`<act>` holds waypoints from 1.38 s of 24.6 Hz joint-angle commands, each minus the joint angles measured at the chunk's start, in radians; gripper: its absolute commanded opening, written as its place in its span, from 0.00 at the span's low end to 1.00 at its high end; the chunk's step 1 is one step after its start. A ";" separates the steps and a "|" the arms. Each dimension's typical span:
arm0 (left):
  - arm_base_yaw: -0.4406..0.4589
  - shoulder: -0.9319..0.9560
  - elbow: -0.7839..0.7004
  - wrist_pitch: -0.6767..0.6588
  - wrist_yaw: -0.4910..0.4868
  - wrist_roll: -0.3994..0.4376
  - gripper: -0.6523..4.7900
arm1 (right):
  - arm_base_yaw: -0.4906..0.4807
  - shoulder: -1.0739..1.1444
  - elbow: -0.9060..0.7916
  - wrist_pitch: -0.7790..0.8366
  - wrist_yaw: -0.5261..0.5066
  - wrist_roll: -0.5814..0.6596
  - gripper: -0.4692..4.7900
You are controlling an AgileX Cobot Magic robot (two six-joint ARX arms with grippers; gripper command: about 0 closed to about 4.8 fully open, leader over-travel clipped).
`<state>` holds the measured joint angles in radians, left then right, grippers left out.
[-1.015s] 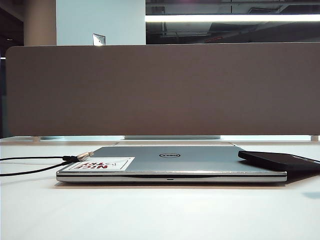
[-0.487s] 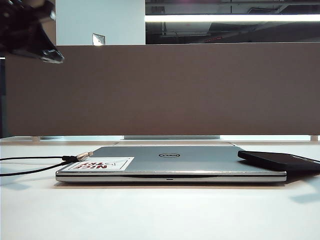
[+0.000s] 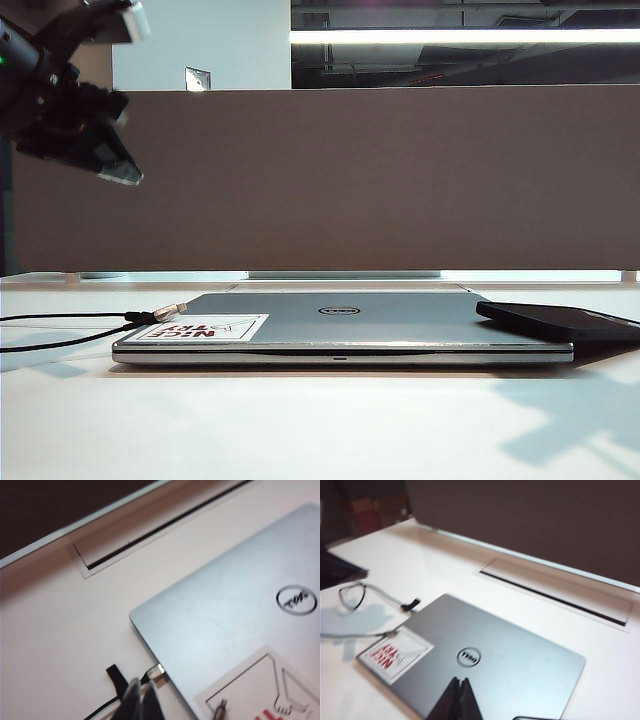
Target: Pick up the charging cable and the phone, plug the charging cable into the charging port on the phone, and finally place them back on the table.
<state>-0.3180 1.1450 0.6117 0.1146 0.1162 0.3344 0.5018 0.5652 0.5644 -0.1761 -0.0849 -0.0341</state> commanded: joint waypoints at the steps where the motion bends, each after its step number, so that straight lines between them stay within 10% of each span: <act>1: 0.001 0.046 0.004 -0.029 0.001 0.111 0.11 | 0.045 -0.002 0.006 -0.023 0.008 -0.020 0.08; 3: 0.001 0.085 0.004 -0.036 0.001 0.169 0.16 | 0.055 -0.002 0.005 -0.027 0.004 -0.019 0.08; 4: 0.001 0.111 0.004 -0.039 0.001 0.229 0.42 | 0.055 -0.002 0.006 -0.031 0.004 -0.019 0.08; 6: 0.001 0.139 0.004 -0.039 0.001 0.309 0.58 | 0.055 -0.003 0.006 -0.031 0.003 -0.019 0.08; 34: 0.001 0.272 0.004 -0.063 0.001 0.426 0.56 | 0.055 -0.004 0.006 -0.030 -0.007 -0.019 0.08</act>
<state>-0.3180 1.4158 0.6117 0.0406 0.1154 0.7593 0.5556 0.5648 0.5644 -0.2234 -0.0875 -0.0498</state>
